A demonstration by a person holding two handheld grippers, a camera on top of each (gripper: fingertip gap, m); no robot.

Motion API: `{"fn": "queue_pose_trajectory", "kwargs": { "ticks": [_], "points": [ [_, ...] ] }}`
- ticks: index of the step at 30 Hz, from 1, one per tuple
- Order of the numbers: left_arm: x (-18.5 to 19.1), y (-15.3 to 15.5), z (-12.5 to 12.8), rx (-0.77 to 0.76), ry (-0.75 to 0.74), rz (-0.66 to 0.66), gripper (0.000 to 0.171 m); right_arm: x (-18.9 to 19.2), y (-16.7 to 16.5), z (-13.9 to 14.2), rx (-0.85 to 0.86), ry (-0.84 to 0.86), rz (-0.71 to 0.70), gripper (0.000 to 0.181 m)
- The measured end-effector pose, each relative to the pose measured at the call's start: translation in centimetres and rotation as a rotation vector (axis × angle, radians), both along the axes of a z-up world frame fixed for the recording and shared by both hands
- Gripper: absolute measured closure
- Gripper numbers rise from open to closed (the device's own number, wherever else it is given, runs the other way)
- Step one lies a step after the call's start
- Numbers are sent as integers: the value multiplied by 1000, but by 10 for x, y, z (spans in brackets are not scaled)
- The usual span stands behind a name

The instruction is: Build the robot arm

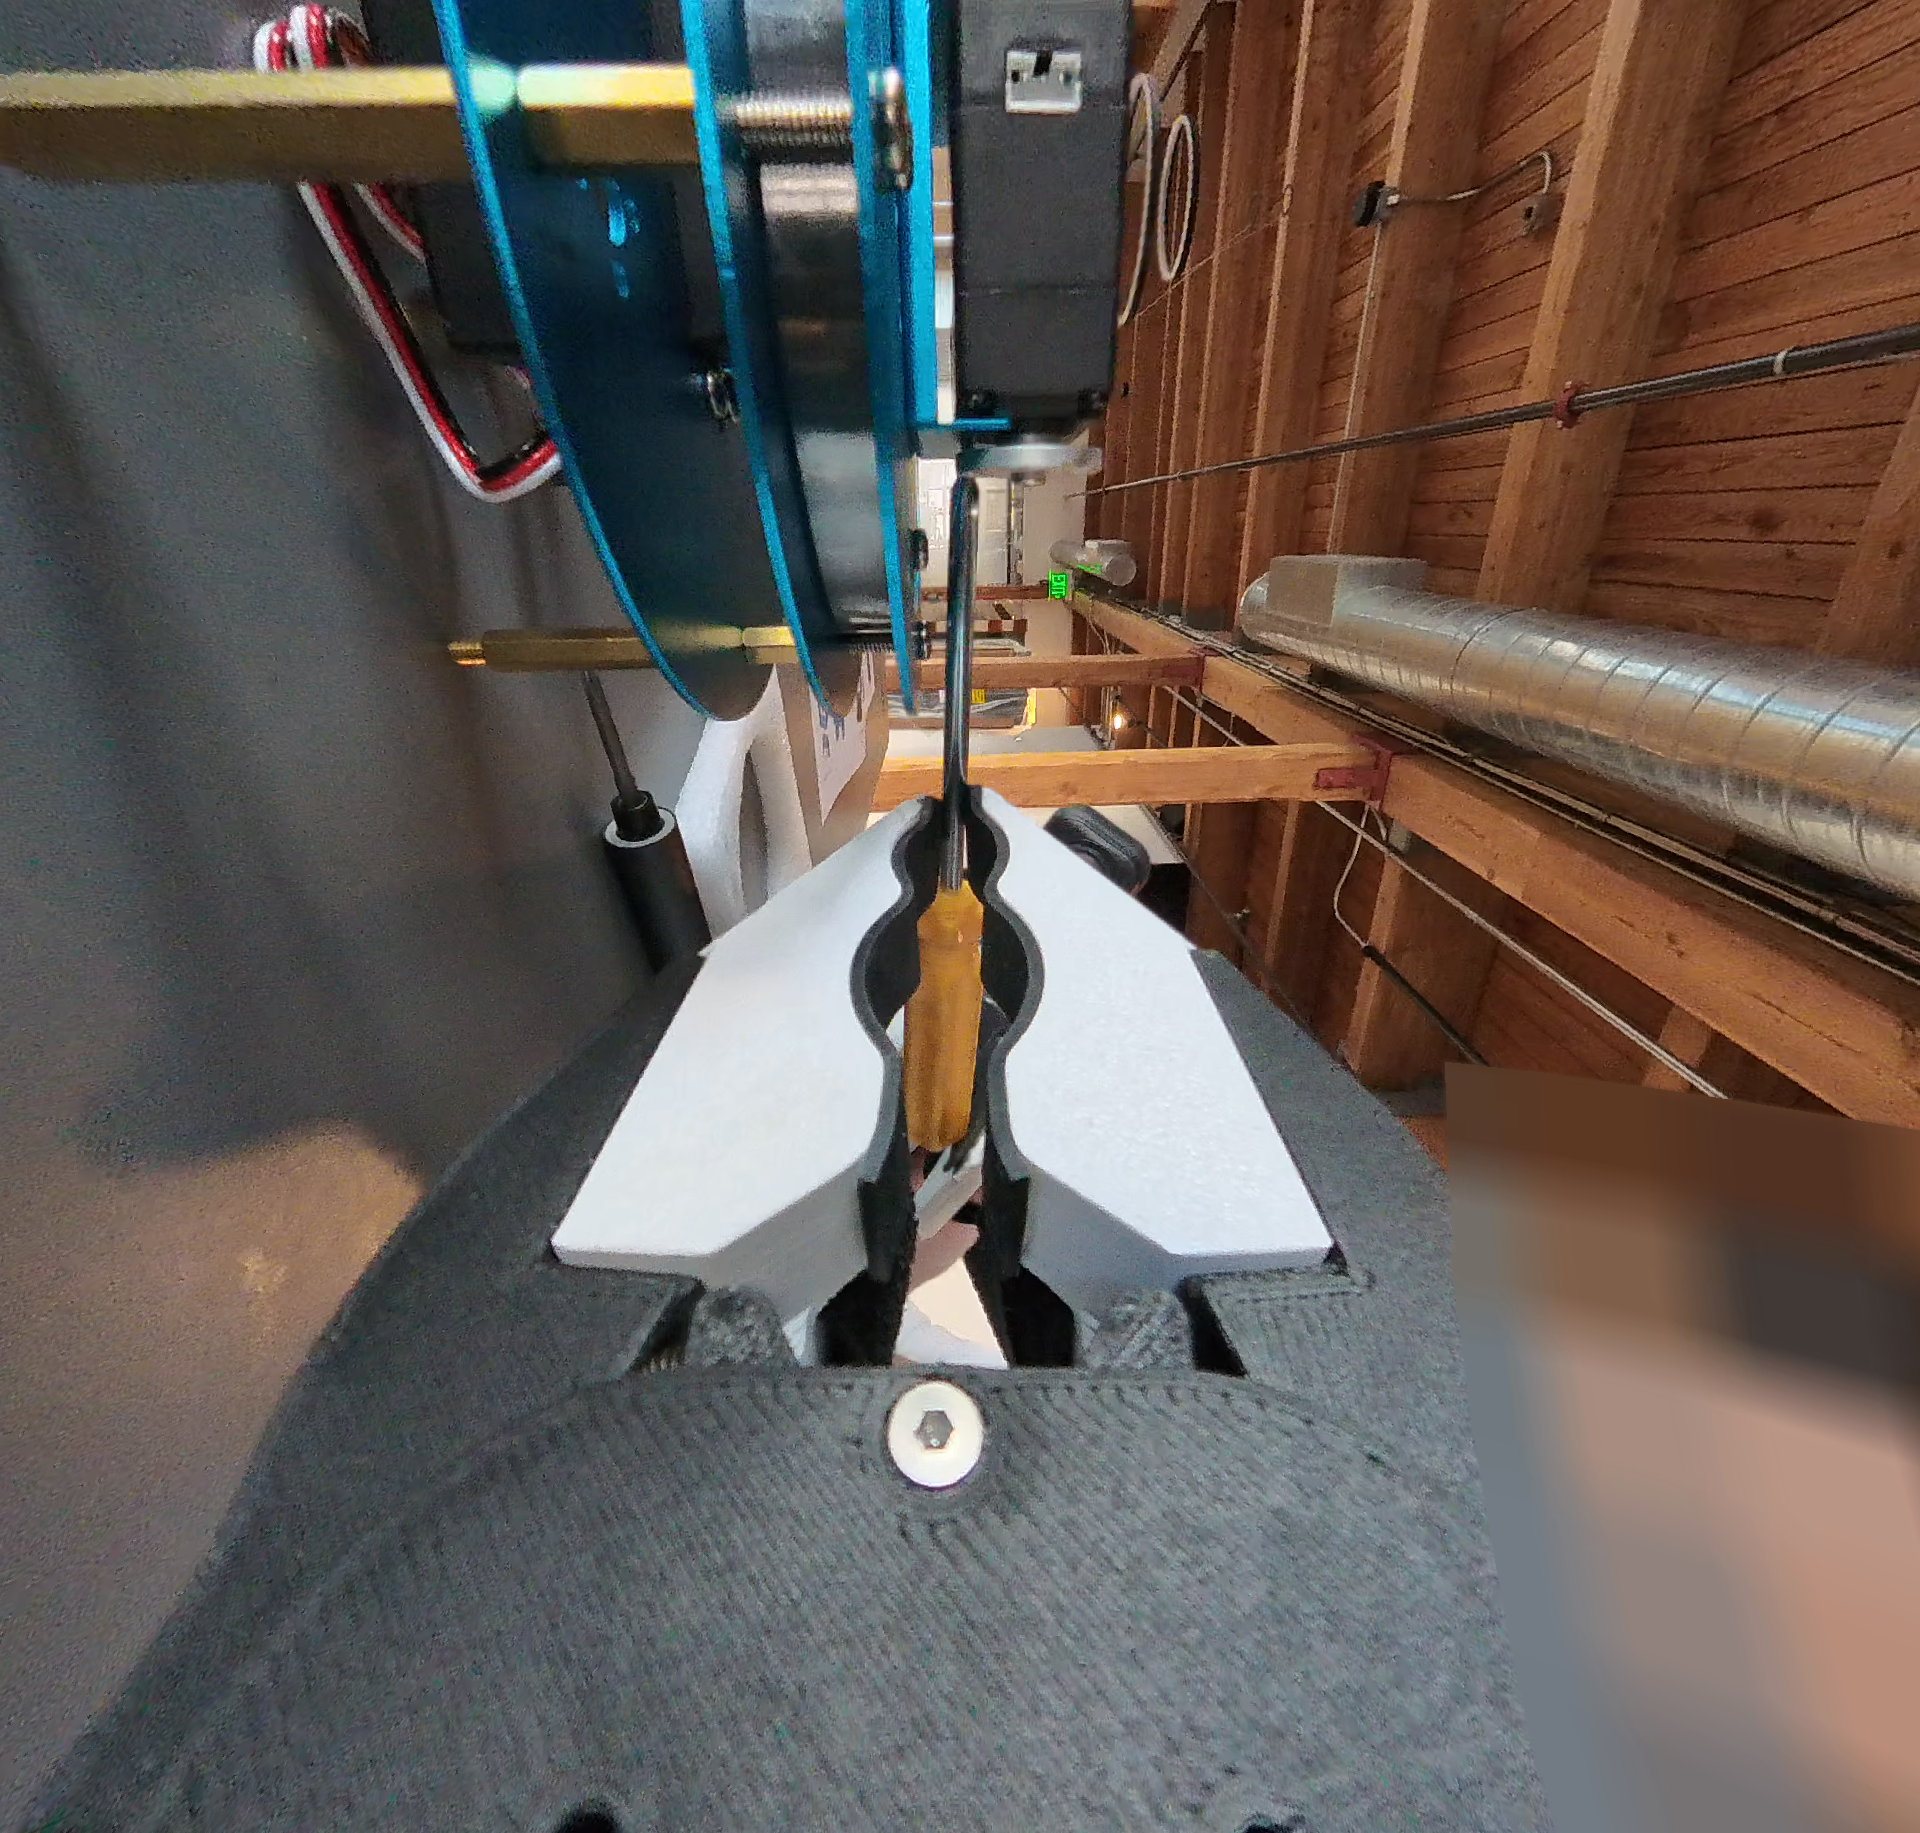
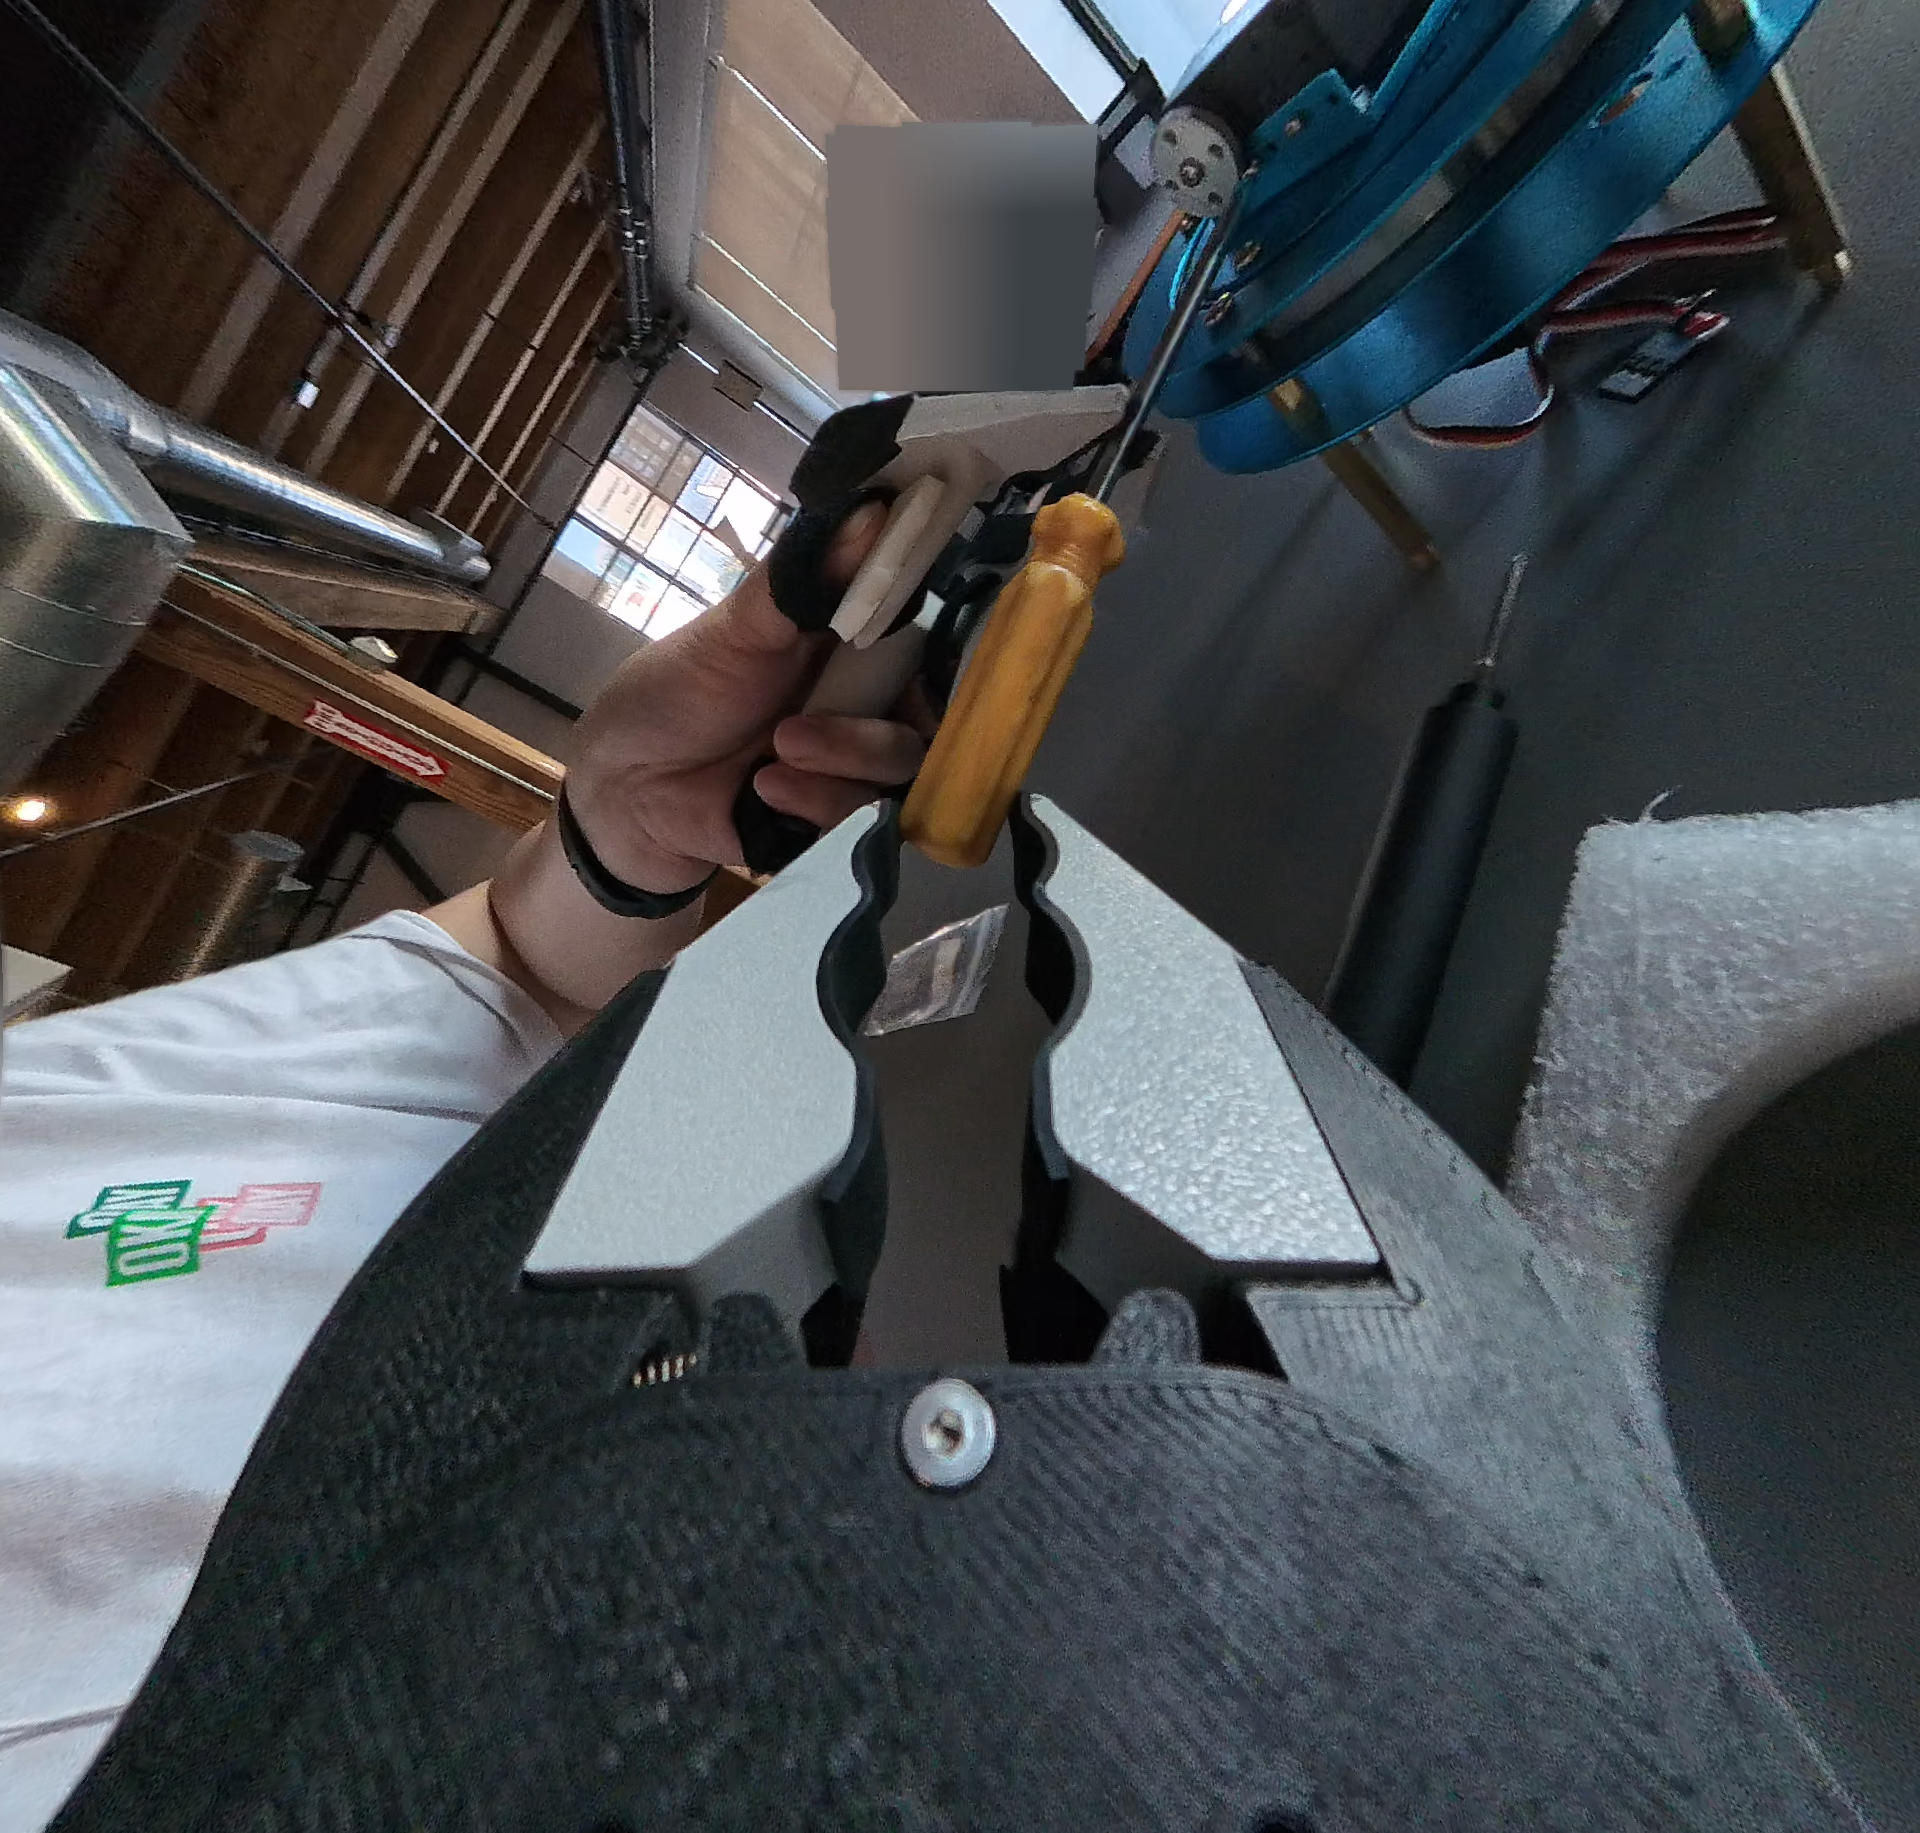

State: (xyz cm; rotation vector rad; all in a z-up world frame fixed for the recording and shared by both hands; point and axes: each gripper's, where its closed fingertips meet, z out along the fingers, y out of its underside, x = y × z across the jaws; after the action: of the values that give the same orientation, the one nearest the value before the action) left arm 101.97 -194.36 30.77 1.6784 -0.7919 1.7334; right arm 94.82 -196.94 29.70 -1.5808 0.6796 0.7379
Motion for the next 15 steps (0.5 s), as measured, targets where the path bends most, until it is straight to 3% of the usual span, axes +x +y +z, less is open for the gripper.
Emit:
{"fn": "queue_pose_trajectory", "kwargs": {
  "ticks": [10, 15],
  "points": [
    [0, 4, 0, -11, 16, -19, 169, -5, 6, -3, -28, 64, 33, 162],
    [0, 4, 2, -17, 17, -37, 169, -7, 7, 6, -30, 29, 26, 151]
  ]
}}
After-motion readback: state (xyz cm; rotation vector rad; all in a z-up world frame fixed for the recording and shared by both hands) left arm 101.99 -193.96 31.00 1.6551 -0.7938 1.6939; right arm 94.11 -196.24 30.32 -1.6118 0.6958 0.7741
